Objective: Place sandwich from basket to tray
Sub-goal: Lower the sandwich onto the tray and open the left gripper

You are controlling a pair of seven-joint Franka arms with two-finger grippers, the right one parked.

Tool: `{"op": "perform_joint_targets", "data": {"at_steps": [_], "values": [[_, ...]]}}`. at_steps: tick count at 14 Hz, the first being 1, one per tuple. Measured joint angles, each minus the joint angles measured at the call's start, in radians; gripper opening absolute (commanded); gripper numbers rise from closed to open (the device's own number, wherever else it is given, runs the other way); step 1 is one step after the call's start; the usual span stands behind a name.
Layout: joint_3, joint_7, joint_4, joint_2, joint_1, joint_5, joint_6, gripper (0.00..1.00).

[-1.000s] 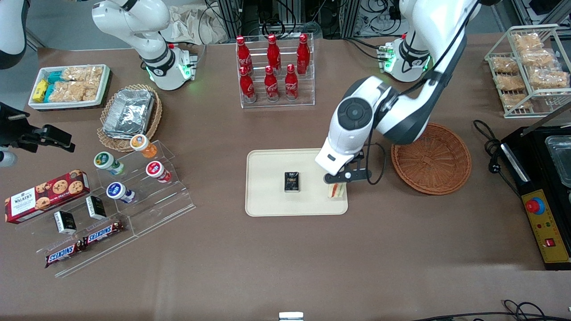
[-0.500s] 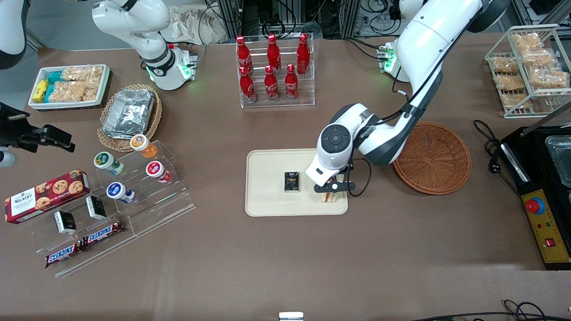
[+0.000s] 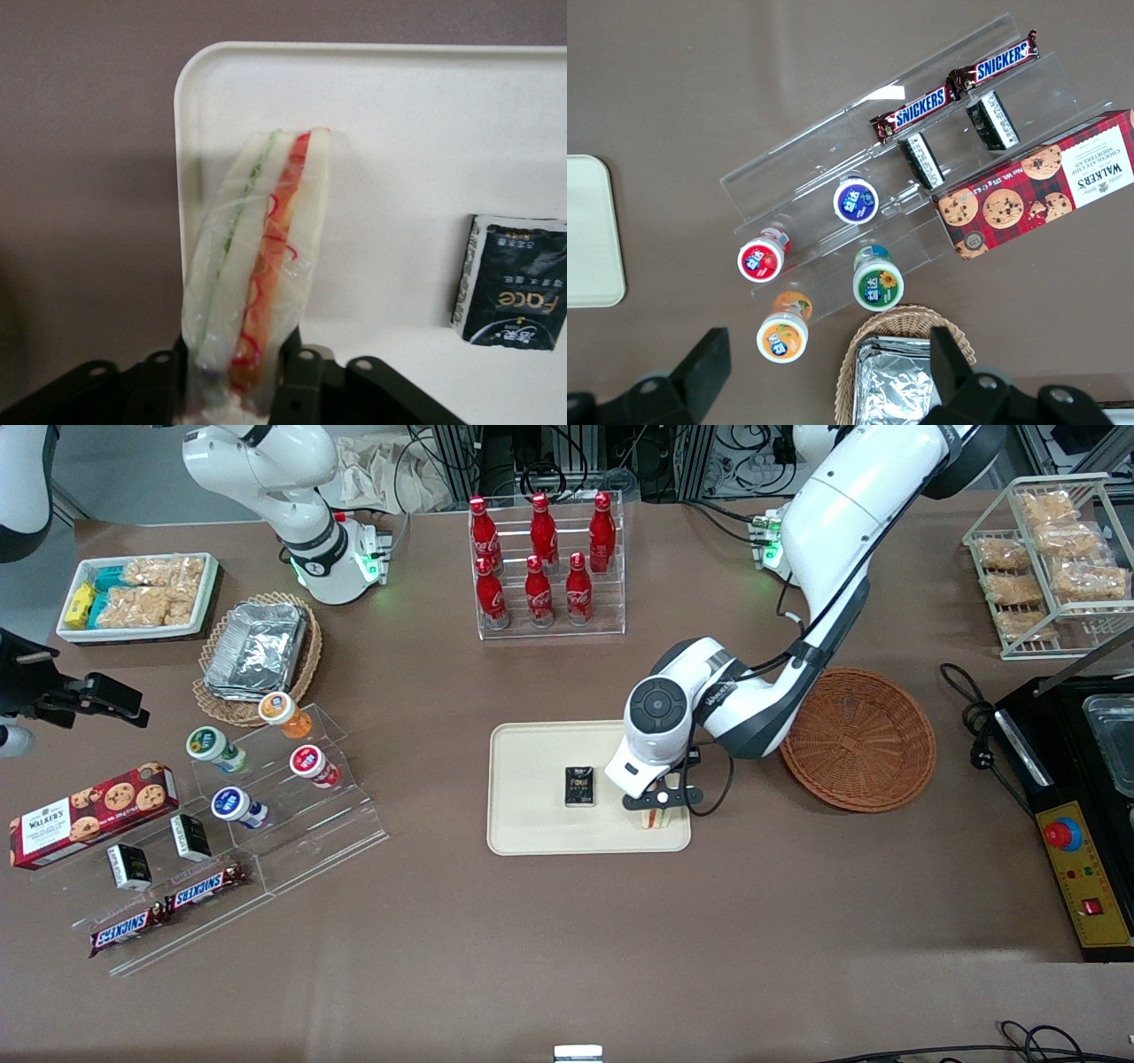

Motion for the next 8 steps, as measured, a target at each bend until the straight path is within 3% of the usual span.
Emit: {"op": "perform_joint_targets", "data": {"at_steps": [8], "values": [[0.001, -0.011, 0.033, -0.011, 0.005, 0.001, -0.003, 1.0]]}}
